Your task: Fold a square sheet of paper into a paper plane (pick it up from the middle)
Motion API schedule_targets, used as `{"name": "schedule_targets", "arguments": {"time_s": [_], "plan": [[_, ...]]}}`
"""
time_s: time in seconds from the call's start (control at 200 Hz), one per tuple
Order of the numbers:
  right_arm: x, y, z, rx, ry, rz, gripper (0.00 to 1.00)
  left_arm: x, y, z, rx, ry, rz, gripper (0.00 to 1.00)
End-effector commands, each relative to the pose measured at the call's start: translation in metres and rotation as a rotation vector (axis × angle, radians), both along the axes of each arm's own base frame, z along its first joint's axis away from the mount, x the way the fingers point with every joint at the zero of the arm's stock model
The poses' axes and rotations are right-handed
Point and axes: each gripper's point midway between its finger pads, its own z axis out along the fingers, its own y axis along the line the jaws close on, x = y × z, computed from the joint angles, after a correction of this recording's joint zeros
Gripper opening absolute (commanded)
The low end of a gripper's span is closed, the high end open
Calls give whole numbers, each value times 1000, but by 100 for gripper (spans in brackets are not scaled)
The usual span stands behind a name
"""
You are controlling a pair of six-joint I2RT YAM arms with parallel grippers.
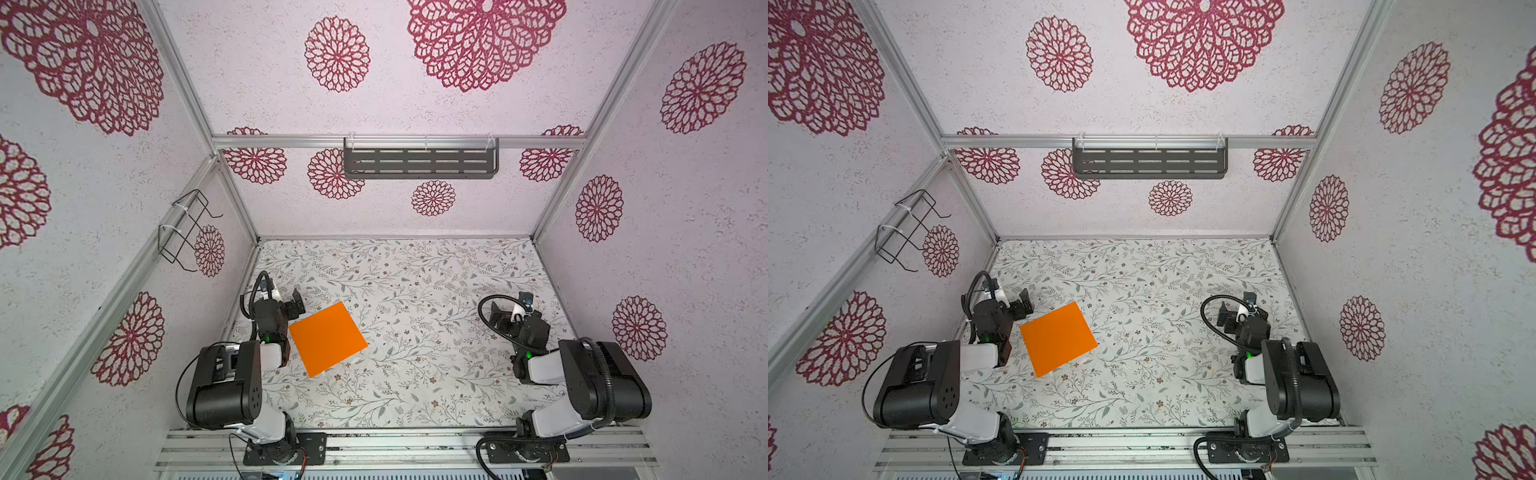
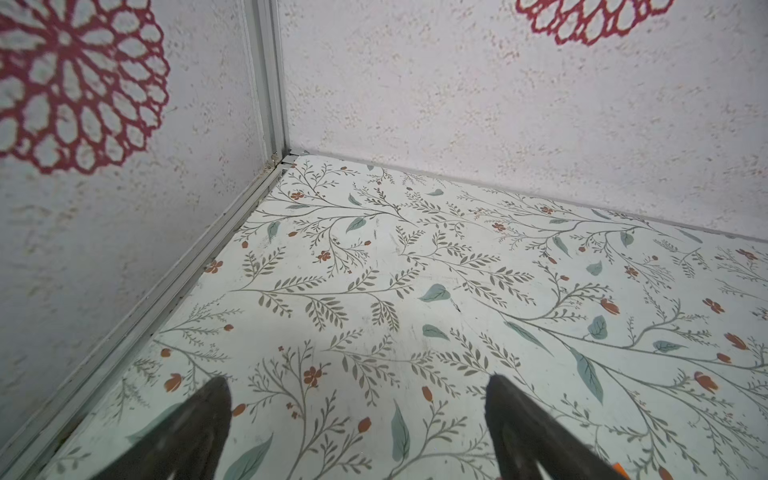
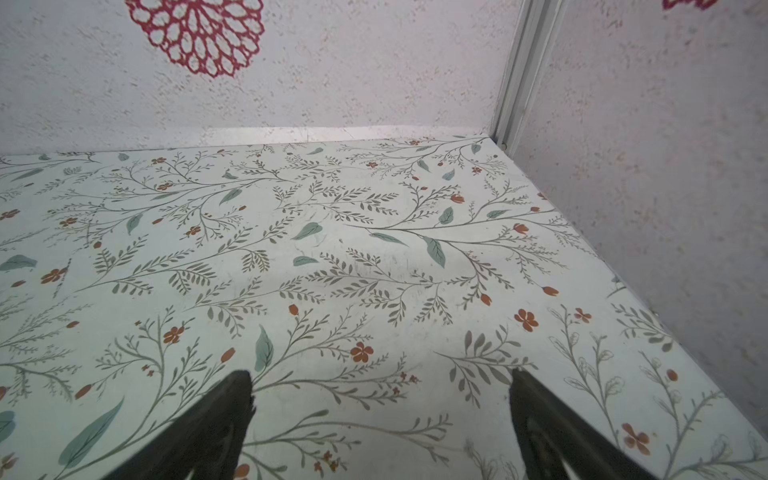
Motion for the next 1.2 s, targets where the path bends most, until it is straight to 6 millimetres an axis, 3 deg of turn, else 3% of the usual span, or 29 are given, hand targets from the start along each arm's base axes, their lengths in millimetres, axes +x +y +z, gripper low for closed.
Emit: {"name": "schedule_targets", "arguments": {"time_s": [0.0, 0.68, 0.861, 0.941, 1.056, 1.196], "plan": [[6, -1, 17, 8, -61, -10, 99, 3, 0, 6, 27, -17, -6, 97], [5, -2, 18, 6, -64, -12, 99, 2, 0, 6, 27, -17, -4, 97], [7, -1, 43, -39, -55, -49, 99, -9, 15, 21, 22, -54, 101, 97], [10, 7, 59, -52, -21, -66, 99, -17, 24, 35, 22, -64, 164, 97], [20, 22, 75, 133, 57, -83, 99, -28, 31, 59, -16, -62, 235, 97], [36, 75, 75, 256, 182, 18, 99, -39, 31, 91, -138, -59, 288, 97]]}}
